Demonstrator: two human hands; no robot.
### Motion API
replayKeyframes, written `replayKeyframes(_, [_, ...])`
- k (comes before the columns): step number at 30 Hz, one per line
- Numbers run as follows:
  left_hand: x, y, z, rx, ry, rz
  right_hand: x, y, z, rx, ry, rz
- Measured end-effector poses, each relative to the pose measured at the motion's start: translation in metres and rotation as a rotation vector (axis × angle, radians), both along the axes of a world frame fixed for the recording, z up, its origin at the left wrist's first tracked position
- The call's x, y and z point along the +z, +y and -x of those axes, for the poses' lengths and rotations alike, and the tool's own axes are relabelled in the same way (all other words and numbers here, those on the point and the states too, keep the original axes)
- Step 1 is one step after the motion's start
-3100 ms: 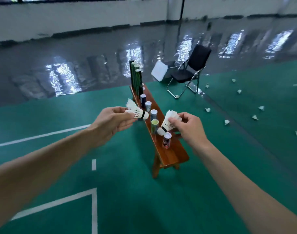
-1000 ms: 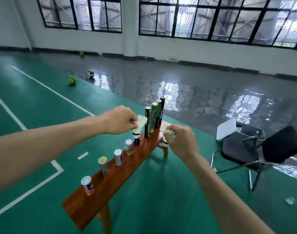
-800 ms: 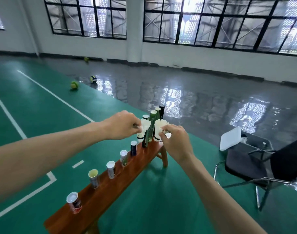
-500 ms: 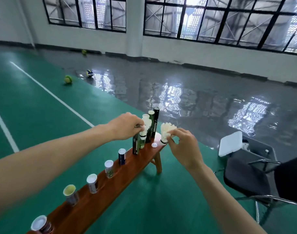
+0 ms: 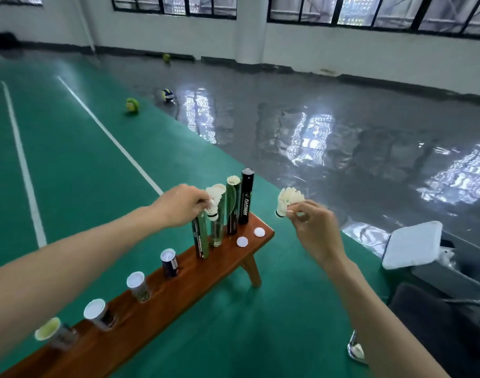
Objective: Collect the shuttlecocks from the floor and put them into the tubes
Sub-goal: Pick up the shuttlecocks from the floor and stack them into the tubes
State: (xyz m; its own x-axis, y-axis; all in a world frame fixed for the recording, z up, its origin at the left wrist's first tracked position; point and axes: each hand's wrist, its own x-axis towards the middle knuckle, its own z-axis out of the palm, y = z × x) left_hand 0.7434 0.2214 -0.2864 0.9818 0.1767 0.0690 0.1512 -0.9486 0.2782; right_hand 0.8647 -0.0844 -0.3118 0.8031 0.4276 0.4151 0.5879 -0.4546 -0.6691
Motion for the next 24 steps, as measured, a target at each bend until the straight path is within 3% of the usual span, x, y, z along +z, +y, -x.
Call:
replayKeyframes(12, [-0.062,-0.012,-0.125,0.404,0.071,0.054,-0.037,0.066,-0.213,0.210,0.421,-0.054])
replayKeyframes(24, [-0.094,0.039,-0.313,0.576,0.132,0.100,-0.059,0.166,-0.368,0.378,0.479,0.015])
